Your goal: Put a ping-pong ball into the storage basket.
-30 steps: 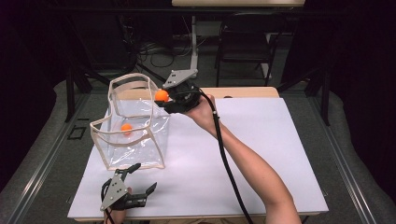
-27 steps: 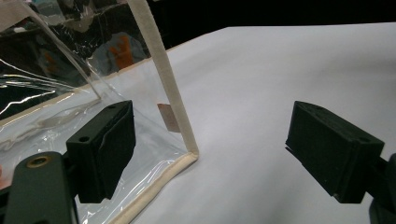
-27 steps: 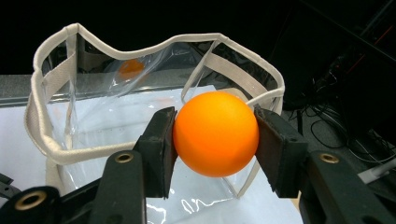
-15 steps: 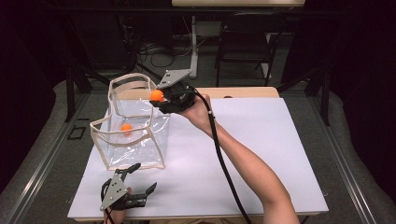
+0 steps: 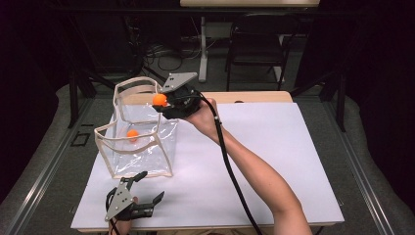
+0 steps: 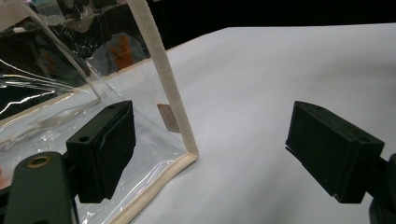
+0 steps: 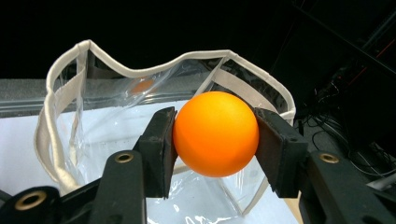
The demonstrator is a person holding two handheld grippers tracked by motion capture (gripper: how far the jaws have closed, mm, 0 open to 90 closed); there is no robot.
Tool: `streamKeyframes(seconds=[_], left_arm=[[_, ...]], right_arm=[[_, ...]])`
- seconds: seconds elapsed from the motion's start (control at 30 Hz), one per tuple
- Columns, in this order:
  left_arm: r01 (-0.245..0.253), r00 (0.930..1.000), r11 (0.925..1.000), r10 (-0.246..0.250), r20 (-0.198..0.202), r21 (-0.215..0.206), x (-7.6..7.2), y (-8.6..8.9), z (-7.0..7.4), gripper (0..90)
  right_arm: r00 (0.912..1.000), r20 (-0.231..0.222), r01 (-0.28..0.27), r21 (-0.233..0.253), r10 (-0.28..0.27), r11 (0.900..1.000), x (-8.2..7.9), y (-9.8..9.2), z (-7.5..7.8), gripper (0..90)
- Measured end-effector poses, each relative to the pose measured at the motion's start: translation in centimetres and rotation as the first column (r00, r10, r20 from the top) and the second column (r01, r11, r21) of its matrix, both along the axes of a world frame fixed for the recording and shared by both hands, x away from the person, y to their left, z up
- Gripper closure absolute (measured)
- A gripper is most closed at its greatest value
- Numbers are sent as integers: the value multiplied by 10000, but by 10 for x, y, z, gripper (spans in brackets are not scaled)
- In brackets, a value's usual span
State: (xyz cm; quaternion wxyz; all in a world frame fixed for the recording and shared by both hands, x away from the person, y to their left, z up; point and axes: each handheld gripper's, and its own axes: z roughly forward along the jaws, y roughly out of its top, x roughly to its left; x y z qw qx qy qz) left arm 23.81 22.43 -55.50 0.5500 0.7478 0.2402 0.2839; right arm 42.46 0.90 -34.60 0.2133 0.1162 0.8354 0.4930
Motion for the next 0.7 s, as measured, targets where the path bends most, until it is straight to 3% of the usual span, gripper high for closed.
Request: streamKeyframes(seconds=[0.7], left_arm=[[-7, 10000, 10000, 7, -2, -7, 0, 0, 0, 156]], right_arm=[[10000, -34, -94, 62, 94, 9999, 2, 11, -1, 508]])
